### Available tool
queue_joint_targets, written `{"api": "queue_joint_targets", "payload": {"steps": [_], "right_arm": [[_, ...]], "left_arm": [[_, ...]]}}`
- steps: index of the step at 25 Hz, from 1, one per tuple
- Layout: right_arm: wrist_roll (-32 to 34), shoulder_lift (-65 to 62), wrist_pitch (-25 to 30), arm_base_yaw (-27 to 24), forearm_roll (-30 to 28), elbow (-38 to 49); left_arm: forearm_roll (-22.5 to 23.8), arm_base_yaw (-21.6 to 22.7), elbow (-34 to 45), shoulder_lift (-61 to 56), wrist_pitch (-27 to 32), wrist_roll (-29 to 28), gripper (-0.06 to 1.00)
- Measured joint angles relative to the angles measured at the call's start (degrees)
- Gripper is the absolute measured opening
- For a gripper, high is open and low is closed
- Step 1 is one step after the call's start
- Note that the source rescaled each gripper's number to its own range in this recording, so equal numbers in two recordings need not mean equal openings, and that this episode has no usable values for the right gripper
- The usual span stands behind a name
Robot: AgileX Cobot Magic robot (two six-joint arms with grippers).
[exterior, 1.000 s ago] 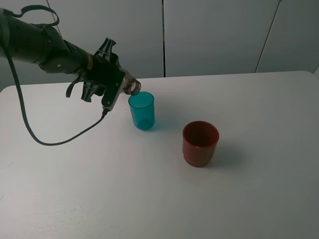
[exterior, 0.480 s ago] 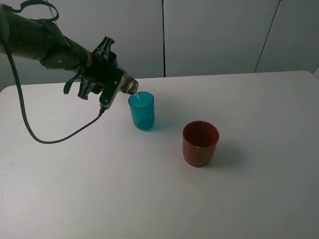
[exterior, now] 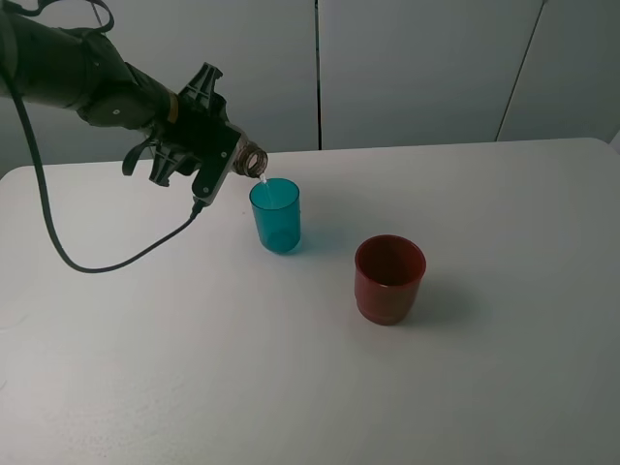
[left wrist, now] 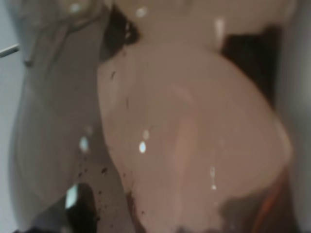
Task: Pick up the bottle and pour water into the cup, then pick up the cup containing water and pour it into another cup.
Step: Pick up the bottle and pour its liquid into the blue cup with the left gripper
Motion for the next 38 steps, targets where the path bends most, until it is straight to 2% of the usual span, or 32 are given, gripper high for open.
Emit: {"api": "queue_joint_targets", "payload": {"steps": [38], "right_arm": [[0.00, 0.00, 0.00, 0.00, 0.00, 0.00]], "left_arm": [[7.04, -0.79, -0.72, 0.00, 0.31, 0.46, 0.01]]}}
